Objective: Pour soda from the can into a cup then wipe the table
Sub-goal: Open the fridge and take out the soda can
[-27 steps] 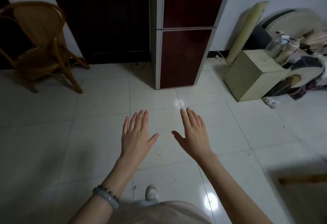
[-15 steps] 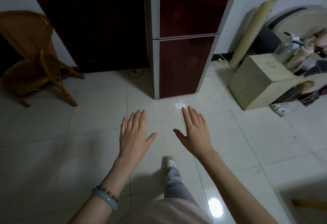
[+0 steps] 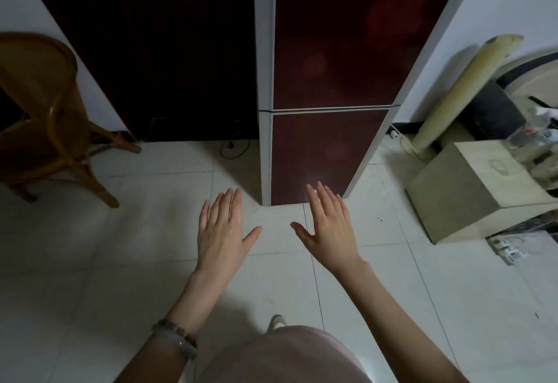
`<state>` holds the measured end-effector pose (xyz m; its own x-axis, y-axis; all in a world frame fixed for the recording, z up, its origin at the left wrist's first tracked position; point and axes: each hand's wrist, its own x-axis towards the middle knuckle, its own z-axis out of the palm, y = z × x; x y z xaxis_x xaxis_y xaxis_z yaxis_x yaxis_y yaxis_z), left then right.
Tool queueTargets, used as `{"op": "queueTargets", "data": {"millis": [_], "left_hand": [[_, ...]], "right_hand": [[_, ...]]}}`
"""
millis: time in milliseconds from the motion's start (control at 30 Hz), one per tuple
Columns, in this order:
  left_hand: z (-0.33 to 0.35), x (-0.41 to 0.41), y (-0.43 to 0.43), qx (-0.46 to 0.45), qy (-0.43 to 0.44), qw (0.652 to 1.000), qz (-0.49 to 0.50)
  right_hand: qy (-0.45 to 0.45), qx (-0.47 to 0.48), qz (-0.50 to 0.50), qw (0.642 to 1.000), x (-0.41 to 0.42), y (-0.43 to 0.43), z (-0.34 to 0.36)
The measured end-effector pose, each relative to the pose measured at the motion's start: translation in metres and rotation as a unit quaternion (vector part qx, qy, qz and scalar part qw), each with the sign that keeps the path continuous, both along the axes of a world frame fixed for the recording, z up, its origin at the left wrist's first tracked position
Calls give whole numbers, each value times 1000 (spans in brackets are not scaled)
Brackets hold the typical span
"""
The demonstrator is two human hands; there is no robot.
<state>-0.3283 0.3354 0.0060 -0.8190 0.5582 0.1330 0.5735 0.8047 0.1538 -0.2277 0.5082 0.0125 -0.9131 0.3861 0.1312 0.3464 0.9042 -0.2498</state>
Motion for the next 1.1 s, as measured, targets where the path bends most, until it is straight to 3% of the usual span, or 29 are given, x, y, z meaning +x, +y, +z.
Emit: {"op": "queueTargets", "data": {"millis": [433, 833, 1100], "left_hand": [[-8, -122, 76, 13, -5, 1000, 22], [13, -290, 144, 37, 26, 998, -34], [17, -356, 165, 22, 18, 997, -65]], "right_hand": [[-10, 3, 37, 999, -133, 74, -13], [21, 3, 19, 1000, -287, 128, 3], [54, 7, 1, 999, -348, 142, 6]]}}
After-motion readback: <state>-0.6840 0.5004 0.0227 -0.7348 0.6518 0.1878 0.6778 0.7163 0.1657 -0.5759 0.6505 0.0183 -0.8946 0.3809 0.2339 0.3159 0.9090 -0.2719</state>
